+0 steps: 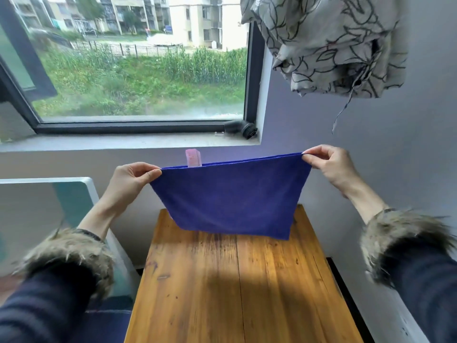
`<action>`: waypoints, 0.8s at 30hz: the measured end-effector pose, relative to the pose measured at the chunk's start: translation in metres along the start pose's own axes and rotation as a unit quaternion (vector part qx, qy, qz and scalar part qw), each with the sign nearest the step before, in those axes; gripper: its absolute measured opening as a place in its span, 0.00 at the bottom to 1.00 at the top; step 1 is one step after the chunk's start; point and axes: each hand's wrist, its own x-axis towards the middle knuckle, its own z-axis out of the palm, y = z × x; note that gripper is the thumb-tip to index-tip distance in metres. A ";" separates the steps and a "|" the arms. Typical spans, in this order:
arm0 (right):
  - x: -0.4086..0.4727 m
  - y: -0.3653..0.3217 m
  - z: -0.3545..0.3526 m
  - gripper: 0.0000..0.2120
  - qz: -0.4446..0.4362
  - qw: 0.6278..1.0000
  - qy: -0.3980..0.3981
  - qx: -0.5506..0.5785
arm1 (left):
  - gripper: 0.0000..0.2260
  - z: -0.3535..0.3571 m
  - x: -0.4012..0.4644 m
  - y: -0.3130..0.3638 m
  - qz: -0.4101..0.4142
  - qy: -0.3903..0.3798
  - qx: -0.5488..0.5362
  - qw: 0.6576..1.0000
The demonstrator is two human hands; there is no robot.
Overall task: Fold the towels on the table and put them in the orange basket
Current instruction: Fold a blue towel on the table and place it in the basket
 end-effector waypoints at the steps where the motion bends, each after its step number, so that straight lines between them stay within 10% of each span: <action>1: 0.000 -0.003 0.001 0.06 0.000 1.000 0.000 0.012 | 0.05 -0.002 0.000 0.001 0.000 0.010 -0.008 1.000; 11: 0.000 -0.006 0.012 0.07 -0.001 1.000 -0.011 0.013 | 0.05 -0.013 -0.007 -0.010 -0.021 0.056 -0.081 0.995; 24: 0.015 0.021 0.040 0.11 -0.024 0.936 -0.071 -0.343 | 0.03 0.006 0.009 -0.036 -0.034 0.014 0.044 0.998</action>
